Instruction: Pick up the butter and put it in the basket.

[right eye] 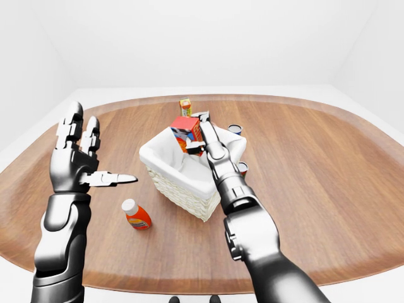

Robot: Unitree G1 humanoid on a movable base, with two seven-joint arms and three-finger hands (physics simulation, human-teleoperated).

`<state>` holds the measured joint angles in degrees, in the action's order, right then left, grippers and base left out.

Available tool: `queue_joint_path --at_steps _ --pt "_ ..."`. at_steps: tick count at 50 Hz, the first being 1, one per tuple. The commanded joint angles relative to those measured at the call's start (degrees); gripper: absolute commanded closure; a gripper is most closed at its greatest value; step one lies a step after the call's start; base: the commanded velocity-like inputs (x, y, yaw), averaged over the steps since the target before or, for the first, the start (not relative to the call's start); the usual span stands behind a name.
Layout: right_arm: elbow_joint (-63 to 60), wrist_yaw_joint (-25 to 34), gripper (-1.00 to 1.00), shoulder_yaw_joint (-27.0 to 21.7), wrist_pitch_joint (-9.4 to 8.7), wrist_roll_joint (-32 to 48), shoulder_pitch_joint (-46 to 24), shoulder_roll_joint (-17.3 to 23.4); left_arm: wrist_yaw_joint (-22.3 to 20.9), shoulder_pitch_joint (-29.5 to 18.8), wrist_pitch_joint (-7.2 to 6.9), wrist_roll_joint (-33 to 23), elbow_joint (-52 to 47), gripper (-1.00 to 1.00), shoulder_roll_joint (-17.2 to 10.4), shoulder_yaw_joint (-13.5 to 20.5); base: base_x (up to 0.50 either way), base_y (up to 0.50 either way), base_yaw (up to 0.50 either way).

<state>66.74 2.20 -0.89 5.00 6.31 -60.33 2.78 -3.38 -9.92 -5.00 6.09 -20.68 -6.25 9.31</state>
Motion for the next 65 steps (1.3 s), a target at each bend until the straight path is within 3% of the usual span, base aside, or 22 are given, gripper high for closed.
queue_joint_path --at_steps 1,33,35,36,37,39,40,42,58,65 --pt "-0.33 -0.88 1.00 -1.81 0.00 0.78 -0.17 -0.25 -0.08 0.22 0.00 -0.06 0.51 -1.00 0.04 0.02 0.00 0.00 0.00" --pt "1.30 -1.68 1.00 -1.67 0.00 2.51 1.45 -1.23 0.12 0.82 0.00 -0.12 -0.90 -1.00 0.38 -0.20 0.00 0.00 0.00" --pt "1.53 -1.80 0.73 -1.66 0.00 2.71 1.51 -1.13 0.10 0.67 0.00 -0.07 -0.74 -1.00 0.36 -0.16 0.00 0.00 0.00" --pt "1.67 -1.92 0.50 -1.67 0.00 2.81 1.53 -1.09 0.09 0.53 0.00 -0.06 -0.66 -1.00 0.29 -0.12 0.00 0.00 0.00" --pt "1.76 -2.08 0.12 -1.73 0.00 2.85 1.63 -1.07 0.09 0.38 0.00 0.02 -0.59 -1.00 0.23 -0.02 0.00 0.00 0.00" --pt "1.72 -2.15 -0.30 -1.70 0.00 2.98 1.87 -1.07 0.10 0.46 0.00 0.04 -0.62 -1.00 0.25 -0.05 0.00 0.00 0.00" --pt "1.71 -2.25 -0.76 -1.72 0.00 3.03 2.00 -1.05 0.10 0.53 0.00 0.01 -0.61 -1.00 0.27 -0.12 0.00 0.00 0.00" --pt "1.71 -2.31 -1.00 -1.71 0.00 3.11 2.13 -1.01 0.11 0.50 0.00 0.00 -0.56 -1.00 0.27 -0.13 0.00 0.00 0.00" --pt "-4.55 -0.61 -1.00 -2.35 0.00 -0.49 2.88 -0.20 0.15 0.76 0.00 -0.15 -0.24 -1.00 0.46 -0.38 0.00 0.00 0.00" --pt "-29.52 1.13 -1.00 -1.24 0.00 -3.80 12.63 0.66 0.24 0.86 0.00 -0.33 -0.07 -1.00 0.65 -0.66 0.00 0.00 0.00"
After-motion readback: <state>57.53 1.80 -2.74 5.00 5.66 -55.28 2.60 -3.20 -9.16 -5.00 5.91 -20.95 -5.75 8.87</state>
